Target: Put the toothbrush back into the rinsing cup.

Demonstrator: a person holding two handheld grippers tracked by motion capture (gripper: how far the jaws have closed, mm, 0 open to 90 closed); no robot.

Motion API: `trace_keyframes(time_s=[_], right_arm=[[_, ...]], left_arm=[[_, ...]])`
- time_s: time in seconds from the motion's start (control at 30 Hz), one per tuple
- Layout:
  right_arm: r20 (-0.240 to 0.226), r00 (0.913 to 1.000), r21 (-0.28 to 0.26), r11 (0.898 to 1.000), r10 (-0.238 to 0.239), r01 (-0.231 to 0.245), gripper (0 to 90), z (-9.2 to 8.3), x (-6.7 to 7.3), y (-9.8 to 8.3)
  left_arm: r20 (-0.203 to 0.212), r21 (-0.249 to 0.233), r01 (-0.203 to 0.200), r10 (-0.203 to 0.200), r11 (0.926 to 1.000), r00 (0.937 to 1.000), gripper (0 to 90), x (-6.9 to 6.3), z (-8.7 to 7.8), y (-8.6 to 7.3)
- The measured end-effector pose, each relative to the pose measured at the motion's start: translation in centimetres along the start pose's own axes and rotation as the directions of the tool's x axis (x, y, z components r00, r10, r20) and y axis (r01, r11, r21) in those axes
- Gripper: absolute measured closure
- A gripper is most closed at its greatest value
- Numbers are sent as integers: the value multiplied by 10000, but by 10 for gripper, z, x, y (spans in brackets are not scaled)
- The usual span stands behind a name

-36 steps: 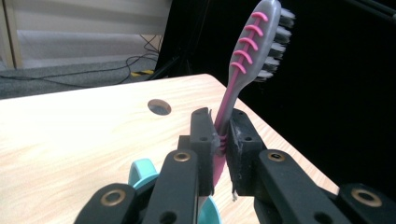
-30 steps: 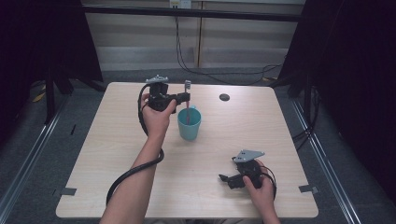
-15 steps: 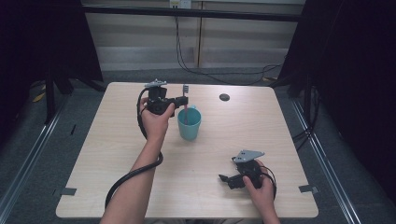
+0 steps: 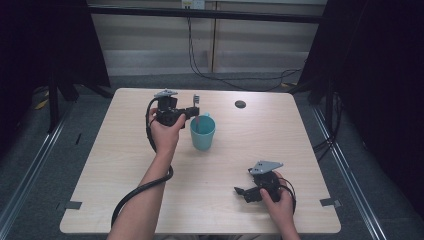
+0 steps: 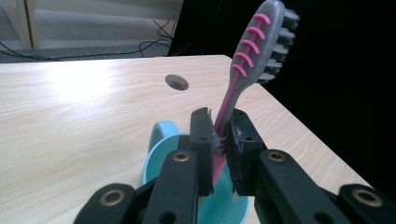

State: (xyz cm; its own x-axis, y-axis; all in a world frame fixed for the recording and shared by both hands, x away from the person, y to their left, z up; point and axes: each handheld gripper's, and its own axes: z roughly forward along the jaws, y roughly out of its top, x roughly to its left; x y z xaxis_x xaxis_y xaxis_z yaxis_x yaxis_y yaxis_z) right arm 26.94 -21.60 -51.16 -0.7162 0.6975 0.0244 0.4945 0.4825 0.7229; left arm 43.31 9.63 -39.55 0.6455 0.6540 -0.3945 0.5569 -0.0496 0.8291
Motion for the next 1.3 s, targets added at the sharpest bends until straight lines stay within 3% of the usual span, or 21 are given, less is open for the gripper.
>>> trace_keyframes(time_s=[0.63,1.3], right_arm=[[-12,10000,2,10000,-24,24,119,0,0,0],[-10,10000,2,10000,-17,17,119,0,0,0]], left_arm=[[-272,195,224,-219,9996,9994,813,8,-3,-11],[-618,342,71,-50,9994,9981,794,12,-4,-17]])
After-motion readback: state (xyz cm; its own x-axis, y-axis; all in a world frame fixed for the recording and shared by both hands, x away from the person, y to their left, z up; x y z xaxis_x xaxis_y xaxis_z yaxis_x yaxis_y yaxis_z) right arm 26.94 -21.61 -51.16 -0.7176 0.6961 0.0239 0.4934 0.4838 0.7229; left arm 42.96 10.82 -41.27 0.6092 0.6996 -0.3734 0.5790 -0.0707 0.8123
